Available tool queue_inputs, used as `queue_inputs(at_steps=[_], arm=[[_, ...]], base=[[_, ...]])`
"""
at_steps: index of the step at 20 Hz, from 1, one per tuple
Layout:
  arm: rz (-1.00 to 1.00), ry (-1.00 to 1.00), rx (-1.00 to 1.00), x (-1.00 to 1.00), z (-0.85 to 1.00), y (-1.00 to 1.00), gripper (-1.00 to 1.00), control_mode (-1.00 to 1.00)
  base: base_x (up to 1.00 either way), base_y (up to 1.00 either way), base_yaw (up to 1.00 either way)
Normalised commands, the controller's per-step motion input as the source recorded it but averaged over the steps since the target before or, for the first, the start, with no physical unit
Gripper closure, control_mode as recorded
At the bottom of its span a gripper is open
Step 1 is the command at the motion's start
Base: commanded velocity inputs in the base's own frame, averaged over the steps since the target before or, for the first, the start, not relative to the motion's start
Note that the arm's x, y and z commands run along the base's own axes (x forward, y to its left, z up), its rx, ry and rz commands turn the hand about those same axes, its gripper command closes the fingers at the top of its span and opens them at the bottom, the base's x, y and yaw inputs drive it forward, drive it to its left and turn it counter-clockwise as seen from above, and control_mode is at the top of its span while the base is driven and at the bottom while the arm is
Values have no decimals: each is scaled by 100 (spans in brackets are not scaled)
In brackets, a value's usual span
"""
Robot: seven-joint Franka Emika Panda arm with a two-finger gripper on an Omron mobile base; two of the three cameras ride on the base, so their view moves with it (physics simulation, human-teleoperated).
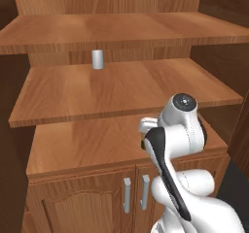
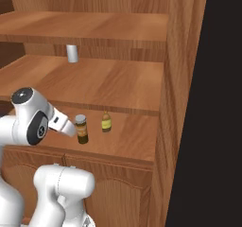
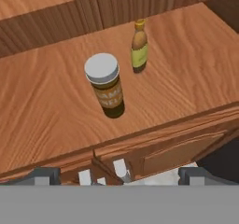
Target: Pick the cinnamon and honey bottle from the cabinet and place them next to the mug.
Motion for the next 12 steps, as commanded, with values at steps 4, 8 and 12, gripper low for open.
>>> queue_inputs(at_steps=[4,8,12], arm=[[-30,0,0,14,-36,31,-100,-100],[-34,-8,0,31,-23,35,-100,-100],[-34,-13,0,39,-1,33,-100,-100]], base=[[0,0,0],[0,0,0],[0,0,0]])
